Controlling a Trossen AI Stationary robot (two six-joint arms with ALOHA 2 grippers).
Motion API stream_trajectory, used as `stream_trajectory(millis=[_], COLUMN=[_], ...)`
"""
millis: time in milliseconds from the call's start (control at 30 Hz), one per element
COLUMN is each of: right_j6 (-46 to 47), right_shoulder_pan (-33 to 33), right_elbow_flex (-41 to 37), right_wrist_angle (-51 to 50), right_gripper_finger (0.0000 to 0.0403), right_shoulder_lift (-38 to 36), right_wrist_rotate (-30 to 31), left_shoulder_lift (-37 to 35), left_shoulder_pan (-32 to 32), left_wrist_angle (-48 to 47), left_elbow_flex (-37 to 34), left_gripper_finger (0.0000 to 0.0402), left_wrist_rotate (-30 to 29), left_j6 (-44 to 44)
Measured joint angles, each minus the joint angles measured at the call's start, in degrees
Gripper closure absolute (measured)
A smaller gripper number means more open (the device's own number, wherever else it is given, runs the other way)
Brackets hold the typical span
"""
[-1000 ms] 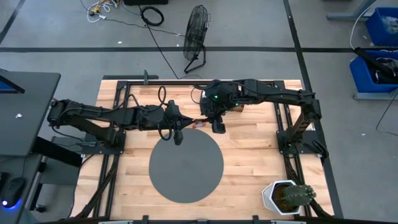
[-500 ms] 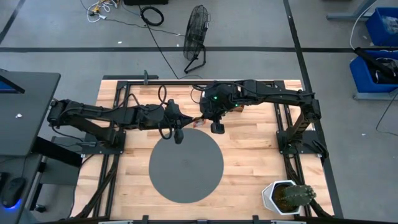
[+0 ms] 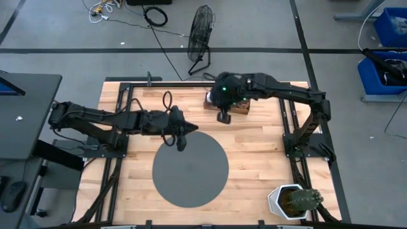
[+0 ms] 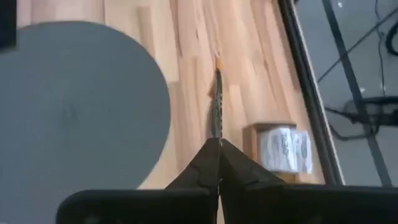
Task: Pick & Place Tea
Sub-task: Put the orange tea bag into the right section of the wooden organizer
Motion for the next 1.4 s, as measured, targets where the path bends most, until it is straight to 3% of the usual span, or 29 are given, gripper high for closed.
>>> stream_trajectory(millis=[233,367,500,633,767,1067,1200,1400], right_j6=[2.81,6.97,12.6,19.7,20.76,20.4,14.7,8.25], right_shoulder_pan=[-0.47,-2.18,-4.93,-6.38,-7.86,-16.72,-19.25,-19.63], right_elbow_flex=[-9.74,-20.5,-32.58,-40.07,-43.75,-51.77,-55.71,-57.91], right_wrist_angle=[2.06,6.75,14.39,13.8,13.2,18.45,22.9,30.28], right_gripper_finger=[0.0402,0.0403,0.0403,0.0403,0.0403,0.0403,0.0403,0.0403], right_shoulder_lift=[-7.57,-15.33,-22.82,-26.62,-28.17,-28.07,-28.04,-26.33], right_wrist_rotate=[0.73,5.02,5.46,12.26,15.47,14.13,8.66,8.46], left_shoulder_lift=[0.01,0.01,0.01,0.01,0.01,0.01,0.01,0.01], left_shoulder_pan=[-0.23,-0.33,-0.08,0.8,1.58,1.64,1.62,1.57], left_wrist_angle=[-1.05,-0.9,-0.85,-0.62,-0.55,-0.4,-0.4,-0.34], left_elbow_flex=[0.0,0.0,0.0,0.0,0.0,0.0,0.0,0.0], left_gripper_finger=[0.0378,0.0337,0.03,0.0273,0.0255,0.0241,0.0241,0.0241], left_wrist_rotate=[-0.75,-0.8,-2.65,-2.66,-2.67,-2.65,-2.64,-2.37], left_j6=[-0.66,-0.85,-0.97,-1.76,-3.9,-5.56,-6.68,-8.47])
